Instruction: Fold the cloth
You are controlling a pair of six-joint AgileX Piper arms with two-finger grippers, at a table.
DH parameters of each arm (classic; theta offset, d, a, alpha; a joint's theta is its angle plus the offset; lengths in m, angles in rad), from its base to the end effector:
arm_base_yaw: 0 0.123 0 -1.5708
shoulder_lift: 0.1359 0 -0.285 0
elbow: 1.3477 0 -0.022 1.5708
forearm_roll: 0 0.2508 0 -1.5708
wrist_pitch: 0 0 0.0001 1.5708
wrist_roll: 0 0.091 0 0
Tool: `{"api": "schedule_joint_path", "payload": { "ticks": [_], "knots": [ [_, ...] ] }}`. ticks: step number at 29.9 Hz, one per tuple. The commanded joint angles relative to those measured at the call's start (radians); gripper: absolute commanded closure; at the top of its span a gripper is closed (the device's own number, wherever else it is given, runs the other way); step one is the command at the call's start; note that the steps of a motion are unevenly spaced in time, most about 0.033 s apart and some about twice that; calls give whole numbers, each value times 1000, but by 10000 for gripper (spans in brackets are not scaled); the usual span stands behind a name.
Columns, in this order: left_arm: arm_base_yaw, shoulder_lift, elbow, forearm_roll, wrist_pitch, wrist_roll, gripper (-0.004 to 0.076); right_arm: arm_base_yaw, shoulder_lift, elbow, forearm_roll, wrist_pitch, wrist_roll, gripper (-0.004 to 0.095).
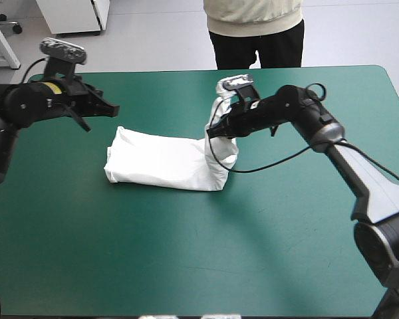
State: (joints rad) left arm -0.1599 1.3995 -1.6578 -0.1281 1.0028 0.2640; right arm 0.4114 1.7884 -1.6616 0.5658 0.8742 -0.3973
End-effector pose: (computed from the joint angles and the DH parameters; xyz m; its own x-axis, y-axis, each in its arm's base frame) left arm 0.2849 -0.0559 0.4584 -0.5419 0.2823 -0.7916 0.3543 0.9308 0.0895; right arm 0.3572 0.1967 0.3412 -0.6696 -0.3025 -0.6783 -0.6260 0.7214 0.2963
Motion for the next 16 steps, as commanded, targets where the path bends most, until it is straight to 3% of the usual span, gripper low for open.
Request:
{"api": "schedule_joint_path", "payload": {
  "ticks": [1,8,16],
  "knots": [
    [23,-112,-34,23,35,-6,733,77,72,-174,8,-3,48,906],
    [23,-186,-34,57,63,-15,733,205,341,-612,-69,96,166,906],
    [23,-175,-30,-6,69,-16,733,246,621,-1014,-115,255,270,906]
  ]
}}
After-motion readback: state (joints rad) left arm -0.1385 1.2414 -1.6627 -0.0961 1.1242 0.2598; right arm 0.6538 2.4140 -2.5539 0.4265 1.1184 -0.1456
